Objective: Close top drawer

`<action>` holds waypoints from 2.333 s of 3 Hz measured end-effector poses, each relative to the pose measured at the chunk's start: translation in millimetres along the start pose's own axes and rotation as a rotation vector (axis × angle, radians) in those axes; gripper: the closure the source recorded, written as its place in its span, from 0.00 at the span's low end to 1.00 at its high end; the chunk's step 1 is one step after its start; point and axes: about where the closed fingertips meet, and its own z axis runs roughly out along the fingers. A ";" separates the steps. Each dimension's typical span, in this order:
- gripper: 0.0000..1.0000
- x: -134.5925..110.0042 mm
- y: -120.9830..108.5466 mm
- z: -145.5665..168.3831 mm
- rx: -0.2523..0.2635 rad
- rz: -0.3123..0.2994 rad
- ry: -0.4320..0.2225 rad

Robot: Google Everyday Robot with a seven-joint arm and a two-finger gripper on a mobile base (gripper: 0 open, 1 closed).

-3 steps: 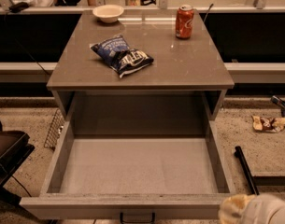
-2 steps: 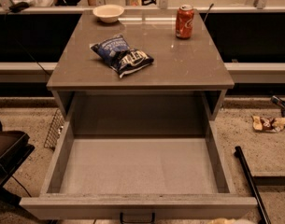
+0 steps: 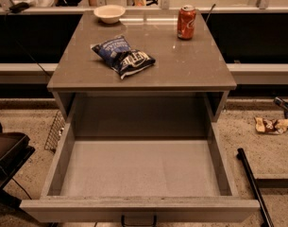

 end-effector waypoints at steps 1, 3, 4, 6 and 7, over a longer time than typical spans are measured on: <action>1.00 -17.6 -15.1 31.5 -0.007 -0.027 -0.076; 1.00 -45.3 -37.3 53.3 -0.001 -0.060 -0.152; 1.00 -59.4 -55.4 62.5 0.009 -0.094 -0.176; 1.00 -75.8 -91.0 73.0 0.024 -0.143 -0.222; 1.00 -75.9 -91.6 72.9 0.024 -0.146 -0.224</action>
Offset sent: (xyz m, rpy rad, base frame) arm 0.1064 0.0689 -0.0256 0.1886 -0.1187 0.1353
